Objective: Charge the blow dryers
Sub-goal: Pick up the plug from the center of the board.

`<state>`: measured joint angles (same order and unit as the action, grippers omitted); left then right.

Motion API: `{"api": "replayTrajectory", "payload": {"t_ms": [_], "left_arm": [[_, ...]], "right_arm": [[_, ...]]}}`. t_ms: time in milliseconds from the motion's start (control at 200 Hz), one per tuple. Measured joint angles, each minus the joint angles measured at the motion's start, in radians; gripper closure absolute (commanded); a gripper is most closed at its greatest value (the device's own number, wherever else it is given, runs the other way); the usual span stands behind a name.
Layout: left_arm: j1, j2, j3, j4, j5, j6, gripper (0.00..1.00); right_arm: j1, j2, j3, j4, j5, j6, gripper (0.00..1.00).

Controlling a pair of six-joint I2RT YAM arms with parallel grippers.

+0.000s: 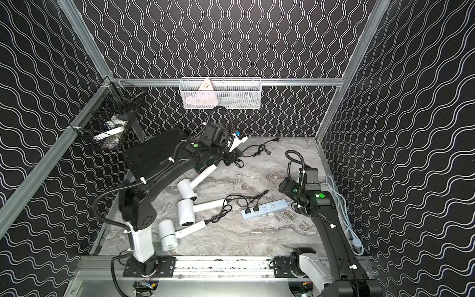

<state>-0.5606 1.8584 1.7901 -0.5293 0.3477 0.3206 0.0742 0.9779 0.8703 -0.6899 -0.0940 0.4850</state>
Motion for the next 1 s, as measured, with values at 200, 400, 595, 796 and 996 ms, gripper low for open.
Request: {"api": "replayTrajectory", "payload": {"t_ms": [200,400,595,796,996], "left_arm": [[0.004,-0.329,-0.396,0.039,0.000,0.105,1.00],[0.019,-0.476,-0.606,0.078,-0.003,0.217,1.00],[0.021,-0.575,-0.775,0.172,0.040,0.309,1.00],[0.022,-0.694,-0.984,0.353,0.095,0.366,1.00],[0.022,-0.784,-1.111,0.500,0.102,0.392,1.00]], "right_arm": [[0.287,-0.057,0.040,-0.002,0.032,-0.029,0.19],[0.481,-0.085,0.027,-0.006,0.060,-0.029,0.22],[0.554,-0.084,0.007,0.020,-0.043,-0.053,0.27],[0.593,-0.049,-0.016,0.084,-0.160,-0.079,0.36],[0.690,-0.006,-0.020,0.127,-0.199,-0.133,0.41]]}}
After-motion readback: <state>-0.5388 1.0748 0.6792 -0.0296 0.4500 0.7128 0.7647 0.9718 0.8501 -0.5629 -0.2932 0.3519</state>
